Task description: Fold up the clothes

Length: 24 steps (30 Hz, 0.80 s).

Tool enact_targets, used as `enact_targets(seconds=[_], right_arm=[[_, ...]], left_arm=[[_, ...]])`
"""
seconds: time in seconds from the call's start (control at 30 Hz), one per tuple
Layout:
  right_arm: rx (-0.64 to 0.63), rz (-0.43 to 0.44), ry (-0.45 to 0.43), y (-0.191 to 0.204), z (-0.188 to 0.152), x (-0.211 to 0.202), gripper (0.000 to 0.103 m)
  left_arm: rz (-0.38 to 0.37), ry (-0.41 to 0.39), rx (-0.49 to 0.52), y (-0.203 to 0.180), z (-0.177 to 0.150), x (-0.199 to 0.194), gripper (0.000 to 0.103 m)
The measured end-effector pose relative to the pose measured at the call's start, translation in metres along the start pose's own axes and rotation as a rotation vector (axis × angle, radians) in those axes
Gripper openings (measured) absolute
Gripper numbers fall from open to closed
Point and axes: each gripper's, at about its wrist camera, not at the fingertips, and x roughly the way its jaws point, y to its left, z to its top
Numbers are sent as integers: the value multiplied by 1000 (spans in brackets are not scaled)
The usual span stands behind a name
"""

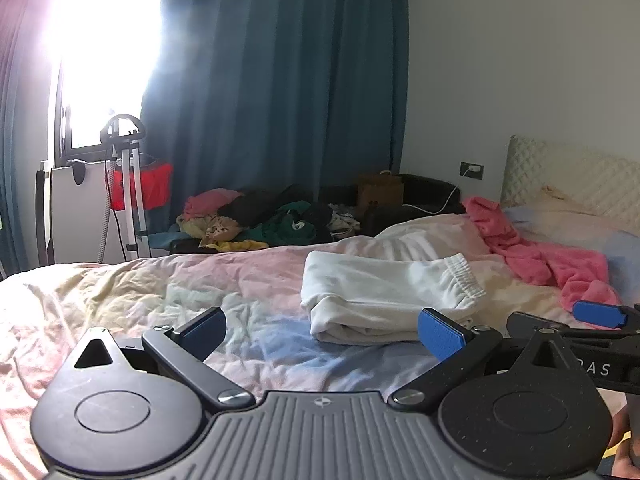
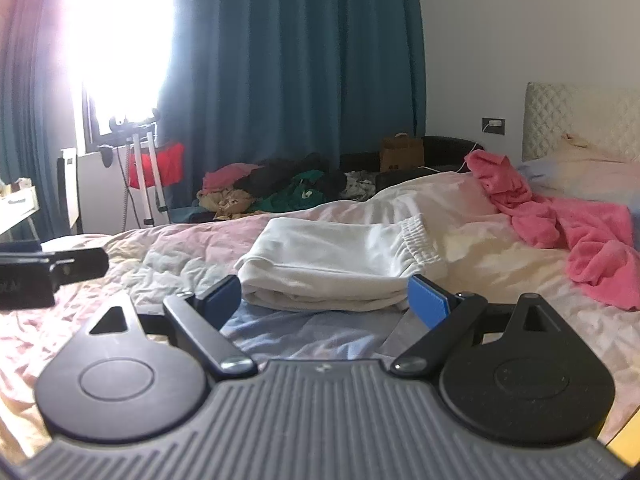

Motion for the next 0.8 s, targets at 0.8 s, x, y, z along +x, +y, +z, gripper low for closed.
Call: enact_targets(seconds=[0.8], right_arm=[[7, 8, 33, 0, -1, 3, 91]], left_arm=[[31, 9, -20, 8, -5, 8, 103]])
